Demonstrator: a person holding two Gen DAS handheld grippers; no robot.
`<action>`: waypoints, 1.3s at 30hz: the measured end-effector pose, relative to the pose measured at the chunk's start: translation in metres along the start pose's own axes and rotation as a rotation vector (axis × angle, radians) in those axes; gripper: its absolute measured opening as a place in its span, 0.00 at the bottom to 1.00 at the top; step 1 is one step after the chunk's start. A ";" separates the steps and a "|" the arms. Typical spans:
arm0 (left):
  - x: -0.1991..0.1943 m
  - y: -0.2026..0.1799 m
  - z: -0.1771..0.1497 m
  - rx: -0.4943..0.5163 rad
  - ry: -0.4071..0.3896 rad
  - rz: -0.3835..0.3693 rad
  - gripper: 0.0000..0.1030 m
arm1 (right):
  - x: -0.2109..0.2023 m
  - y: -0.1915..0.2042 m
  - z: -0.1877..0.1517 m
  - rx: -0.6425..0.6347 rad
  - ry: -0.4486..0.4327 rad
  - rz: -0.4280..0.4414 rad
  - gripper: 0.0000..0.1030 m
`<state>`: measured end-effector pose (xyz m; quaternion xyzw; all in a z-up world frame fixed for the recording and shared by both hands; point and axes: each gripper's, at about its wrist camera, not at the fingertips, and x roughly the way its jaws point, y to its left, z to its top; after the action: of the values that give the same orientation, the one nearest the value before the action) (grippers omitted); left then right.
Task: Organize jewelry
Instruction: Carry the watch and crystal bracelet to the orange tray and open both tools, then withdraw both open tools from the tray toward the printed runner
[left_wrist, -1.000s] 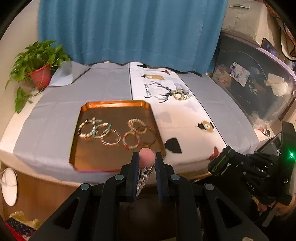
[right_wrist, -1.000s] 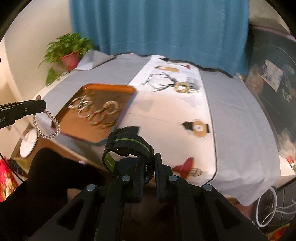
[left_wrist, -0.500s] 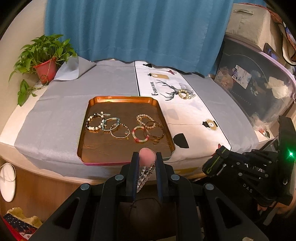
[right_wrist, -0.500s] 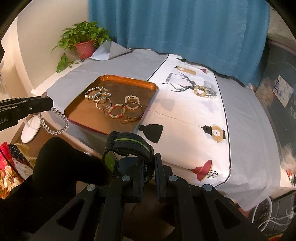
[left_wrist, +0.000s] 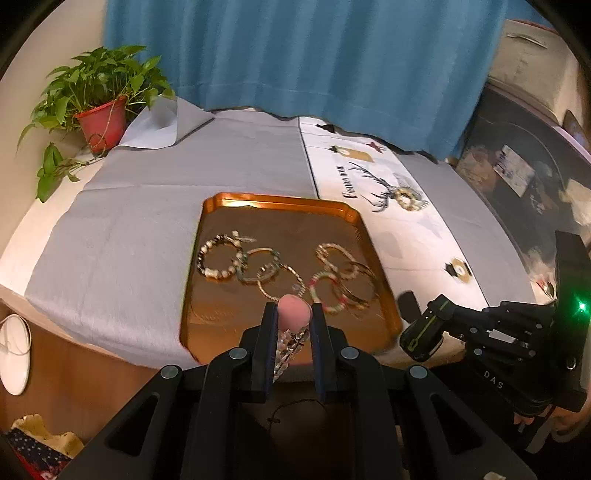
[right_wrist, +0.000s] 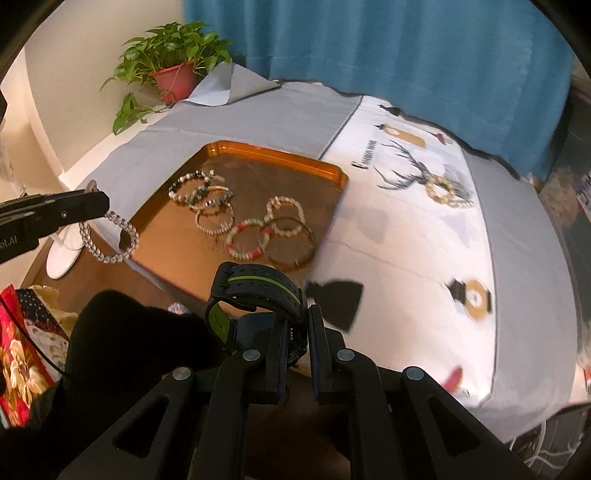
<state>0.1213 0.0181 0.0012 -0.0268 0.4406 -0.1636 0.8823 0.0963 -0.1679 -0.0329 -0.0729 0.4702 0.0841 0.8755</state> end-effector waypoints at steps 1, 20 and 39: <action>0.004 0.002 0.003 -0.004 0.001 0.000 0.14 | 0.006 0.001 0.007 -0.004 0.002 0.004 0.11; 0.089 0.038 0.034 -0.067 0.118 0.123 0.86 | 0.076 0.004 0.066 -0.008 0.065 -0.067 0.72; 0.008 0.025 -0.021 -0.139 0.090 0.126 0.86 | -0.016 0.000 0.013 0.044 -0.054 -0.001 0.75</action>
<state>0.1159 0.0410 -0.0231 -0.0527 0.4907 -0.0777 0.8662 0.0981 -0.1666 -0.0120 -0.0516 0.4482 0.0752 0.8893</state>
